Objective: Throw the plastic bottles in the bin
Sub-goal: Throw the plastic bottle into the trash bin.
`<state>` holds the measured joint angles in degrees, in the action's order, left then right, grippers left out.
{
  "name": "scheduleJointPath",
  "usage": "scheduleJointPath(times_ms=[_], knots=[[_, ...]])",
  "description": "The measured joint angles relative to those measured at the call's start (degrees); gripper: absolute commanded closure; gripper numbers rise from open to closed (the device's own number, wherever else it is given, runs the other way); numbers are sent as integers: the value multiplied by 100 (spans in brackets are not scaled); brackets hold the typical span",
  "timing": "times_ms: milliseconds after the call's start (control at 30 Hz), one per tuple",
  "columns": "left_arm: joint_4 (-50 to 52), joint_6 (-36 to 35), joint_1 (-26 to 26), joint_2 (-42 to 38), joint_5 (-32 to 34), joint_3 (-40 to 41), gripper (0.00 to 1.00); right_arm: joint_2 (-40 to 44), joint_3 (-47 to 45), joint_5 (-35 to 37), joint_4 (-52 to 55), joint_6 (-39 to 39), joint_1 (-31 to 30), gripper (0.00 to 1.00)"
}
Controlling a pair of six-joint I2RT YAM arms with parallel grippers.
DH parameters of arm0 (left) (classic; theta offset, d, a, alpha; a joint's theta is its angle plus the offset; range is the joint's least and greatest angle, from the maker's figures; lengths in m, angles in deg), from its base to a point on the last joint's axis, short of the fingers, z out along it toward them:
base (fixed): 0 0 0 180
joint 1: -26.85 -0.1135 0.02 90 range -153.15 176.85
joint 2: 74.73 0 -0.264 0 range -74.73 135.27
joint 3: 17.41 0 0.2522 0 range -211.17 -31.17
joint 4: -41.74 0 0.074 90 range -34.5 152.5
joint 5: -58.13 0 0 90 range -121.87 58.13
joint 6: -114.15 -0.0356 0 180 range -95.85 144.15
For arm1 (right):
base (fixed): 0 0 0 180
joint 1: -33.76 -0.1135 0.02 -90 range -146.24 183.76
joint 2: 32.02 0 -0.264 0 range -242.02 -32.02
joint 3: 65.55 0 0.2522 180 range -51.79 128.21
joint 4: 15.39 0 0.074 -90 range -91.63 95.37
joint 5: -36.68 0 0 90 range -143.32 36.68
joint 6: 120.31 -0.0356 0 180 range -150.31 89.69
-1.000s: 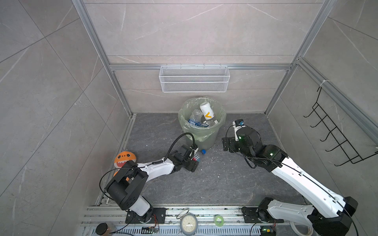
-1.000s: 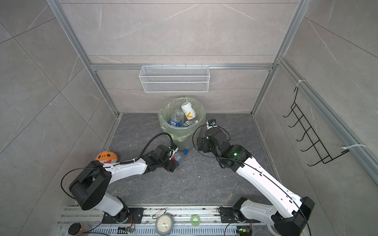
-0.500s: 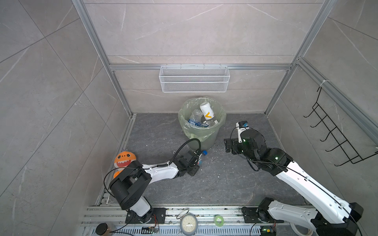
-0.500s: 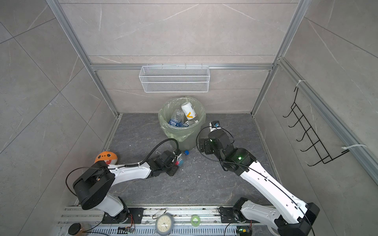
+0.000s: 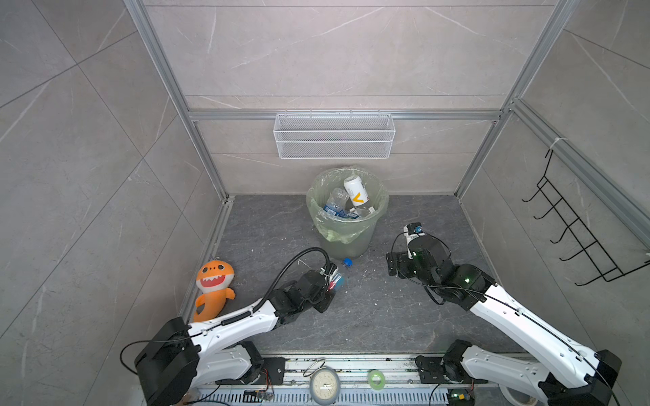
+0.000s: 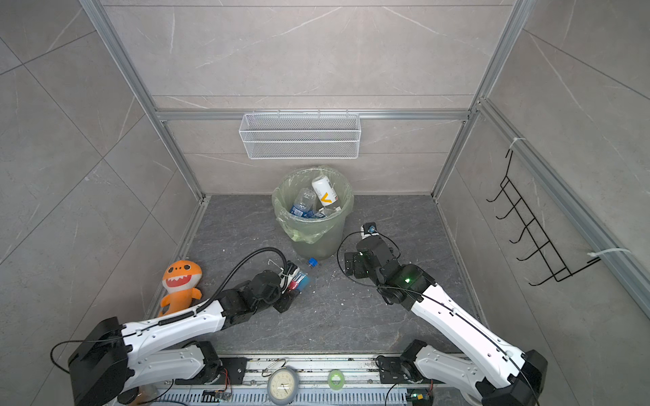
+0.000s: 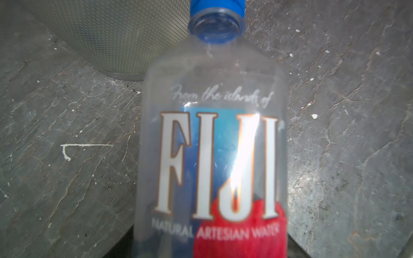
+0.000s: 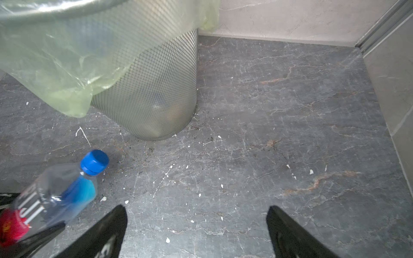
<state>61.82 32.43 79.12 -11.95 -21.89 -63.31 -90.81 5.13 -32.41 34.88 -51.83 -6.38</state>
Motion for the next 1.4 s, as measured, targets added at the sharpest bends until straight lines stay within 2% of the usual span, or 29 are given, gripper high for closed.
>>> scheduleJointPath(times_ms=[233, 500, 600, 800, 967, 1133, 1167, 1267, 1300, 1400], knots=[[319, 221, 0, -1191, -35, 87, 42, 107, -313, -170, -85, -44, -2, 0], [754, 334, 0, -2192, 2, 37, 43, 223, -380, -350, -175, -103, -2, 0], [942, 334, 0, -2284, -4, -184, 43, 238, -380, -413, -210, -107, -2, 0], [1169, 260, -2, -1971, -17, -1244, 47, 238, -378, -612, -256, -166, -2, 0], [1134, -94, -138, -1054, -68, -2710, 49, 238, -332, -748, -256, -188, -2, 0], [970, -385, -802, 632, -680, -4612, 49, 236, -103, -855, -256, -188, -2, 0], [920, -385, -1010, 1064, -872, -5051, 40, 232, -50, -857, -258, -188, -2, 0], [872, -348, -1574, 2302, -1316, -6251, 4, 227, 33, -857, -273, -190, -2, 0], [885, -339, -1690, 2629, -1373, -6548, 0, 227, 42, -857, -273, -197, -2, 0], [909, -278, -1958, 3217, -1484, -6867, 0, 229, 44, -852, -251, -232, -2, 0]])
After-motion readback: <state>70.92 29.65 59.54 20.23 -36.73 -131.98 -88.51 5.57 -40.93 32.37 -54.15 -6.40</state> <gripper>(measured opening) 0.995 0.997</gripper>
